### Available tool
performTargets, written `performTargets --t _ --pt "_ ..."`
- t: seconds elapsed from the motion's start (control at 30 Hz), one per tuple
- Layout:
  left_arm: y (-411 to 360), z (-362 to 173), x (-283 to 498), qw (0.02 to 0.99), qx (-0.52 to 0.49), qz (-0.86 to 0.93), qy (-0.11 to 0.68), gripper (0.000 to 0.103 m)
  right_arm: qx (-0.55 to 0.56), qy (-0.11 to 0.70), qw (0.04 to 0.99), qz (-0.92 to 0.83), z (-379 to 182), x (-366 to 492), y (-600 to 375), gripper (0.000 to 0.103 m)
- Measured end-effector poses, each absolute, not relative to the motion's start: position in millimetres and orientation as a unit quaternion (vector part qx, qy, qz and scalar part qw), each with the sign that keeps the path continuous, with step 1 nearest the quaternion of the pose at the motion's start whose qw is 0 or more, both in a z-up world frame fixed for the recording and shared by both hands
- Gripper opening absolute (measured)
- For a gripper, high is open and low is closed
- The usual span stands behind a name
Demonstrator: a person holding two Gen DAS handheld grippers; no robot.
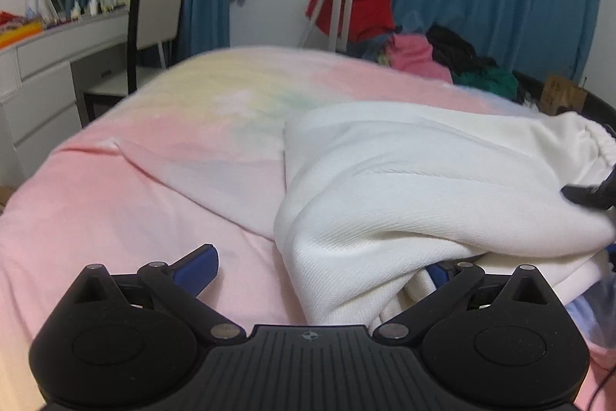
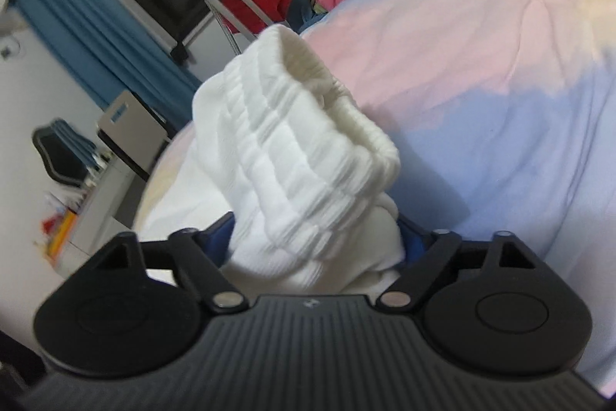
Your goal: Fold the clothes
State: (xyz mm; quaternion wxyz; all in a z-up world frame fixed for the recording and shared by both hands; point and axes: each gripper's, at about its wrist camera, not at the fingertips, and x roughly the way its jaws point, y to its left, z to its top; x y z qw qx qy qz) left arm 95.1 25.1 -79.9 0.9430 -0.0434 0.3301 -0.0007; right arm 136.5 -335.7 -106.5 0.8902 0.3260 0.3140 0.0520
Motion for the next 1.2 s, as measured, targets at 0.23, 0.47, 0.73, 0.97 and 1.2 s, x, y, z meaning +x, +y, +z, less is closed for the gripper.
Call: performTargets --t 0.23,0.47,0.73,0.97,1.2 --pt "43.7 -74.5 93.2 0.913 -0.140 -0.044 0.380 0.098 0.331 0.286 0.899 0.030 -90.3 127.4 -332.9 0.054" --pt "90.1 -57.3 75.1 0.874 -0.283 -0.126 0.376 0.101 0.319 0.243 0.915 0.043 -65.4 118.4 -331.1 0.045" --pt "115.3 -104.7 111.4 0.792 -0.445 -0.132 0.397 0.098 0.342 0.257 0.904 0.027 -76.4 127.0 -337.5 0.045" --pt "106.5 -110.2 126.8 0.803 -0.420 -0.166 0.390 0.079 0.333 0.240 0.911 0.041 -61.7 123.2 -330.8 0.039" --pt "103.4 -78.3 107.5 0.827 -0.402 -0.182 0.348 0.057 0.308 0.208 0.926 0.066 -33.7 107.1 -324.3 0.036"
